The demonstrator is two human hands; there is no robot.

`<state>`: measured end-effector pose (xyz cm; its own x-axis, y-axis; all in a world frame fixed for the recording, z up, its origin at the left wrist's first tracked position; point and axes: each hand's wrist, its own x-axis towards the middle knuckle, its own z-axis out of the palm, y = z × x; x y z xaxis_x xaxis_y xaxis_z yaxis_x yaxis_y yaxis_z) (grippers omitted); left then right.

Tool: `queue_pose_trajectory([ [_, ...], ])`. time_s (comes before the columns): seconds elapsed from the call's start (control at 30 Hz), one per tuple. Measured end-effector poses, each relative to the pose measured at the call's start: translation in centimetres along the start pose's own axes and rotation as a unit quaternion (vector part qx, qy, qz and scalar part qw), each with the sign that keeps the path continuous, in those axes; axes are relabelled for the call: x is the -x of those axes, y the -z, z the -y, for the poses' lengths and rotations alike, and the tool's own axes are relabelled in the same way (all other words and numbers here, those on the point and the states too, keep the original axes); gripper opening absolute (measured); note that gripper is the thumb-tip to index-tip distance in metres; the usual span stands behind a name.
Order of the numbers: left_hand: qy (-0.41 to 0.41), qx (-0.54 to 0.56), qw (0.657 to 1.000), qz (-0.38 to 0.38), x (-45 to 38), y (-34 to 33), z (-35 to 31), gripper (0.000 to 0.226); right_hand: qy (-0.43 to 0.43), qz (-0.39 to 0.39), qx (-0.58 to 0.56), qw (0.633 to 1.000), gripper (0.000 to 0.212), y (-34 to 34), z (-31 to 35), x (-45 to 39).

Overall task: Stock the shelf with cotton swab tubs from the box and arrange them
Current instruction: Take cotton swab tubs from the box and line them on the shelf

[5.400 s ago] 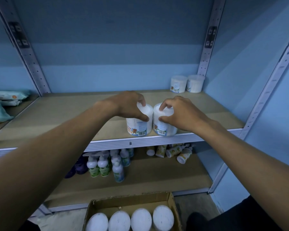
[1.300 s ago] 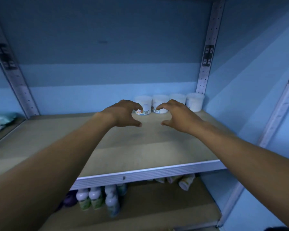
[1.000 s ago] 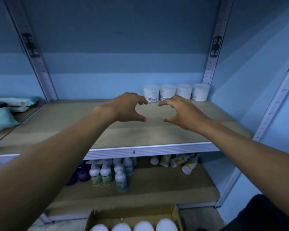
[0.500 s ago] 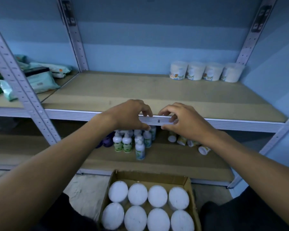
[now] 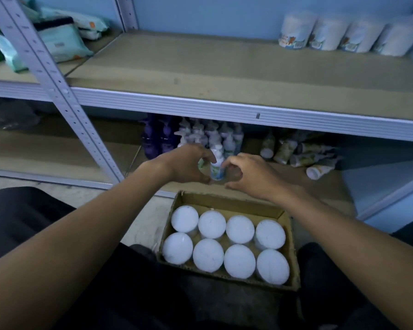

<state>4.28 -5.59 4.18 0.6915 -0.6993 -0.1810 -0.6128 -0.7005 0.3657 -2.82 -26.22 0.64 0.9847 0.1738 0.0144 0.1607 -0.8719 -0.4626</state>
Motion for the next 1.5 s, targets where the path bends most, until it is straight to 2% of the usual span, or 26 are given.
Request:
queue_pose_trajectory([
  [0.1,0.033,0.014,0.999,0.025,-0.5,-2.7,1.7,0.066,-0.021,0.037,-0.02,0.999,0.046,-3.0,-0.9,-0.1],
  [0.37,0.094,0.057,0.991,0.077,-0.3,-9.8,6.2,0.063,-0.103,0.109,-0.045,0.988,0.07,-9.7,-3.5,-0.1],
  [0.6,0.109,0.068,0.987,0.1,0.3,-14.1,8.3,0.083,-0.137,0.144,-0.038,0.979,0.093,-14.1,-4.4,0.2],
  [0.8,0.079,0.072,0.991,0.082,-0.3,-17.1,9.0,0.073,-0.141,0.176,-0.045,0.973,0.094,-17.0,-4.1,-0.3],
  [1.1,0.093,0.004,0.989,0.117,-0.6,-20.8,10.3,0.088,-0.151,0.19,-0.021,0.97,0.098,-20.1,-4.4,-0.4],
  [1.5,0.112,-0.016,0.99,0.084,-0.6,-21.7,10.2,0.088,-0.155,0.19,0.02,0.969,0.101,-21.3,-3.8,-0.7],
])
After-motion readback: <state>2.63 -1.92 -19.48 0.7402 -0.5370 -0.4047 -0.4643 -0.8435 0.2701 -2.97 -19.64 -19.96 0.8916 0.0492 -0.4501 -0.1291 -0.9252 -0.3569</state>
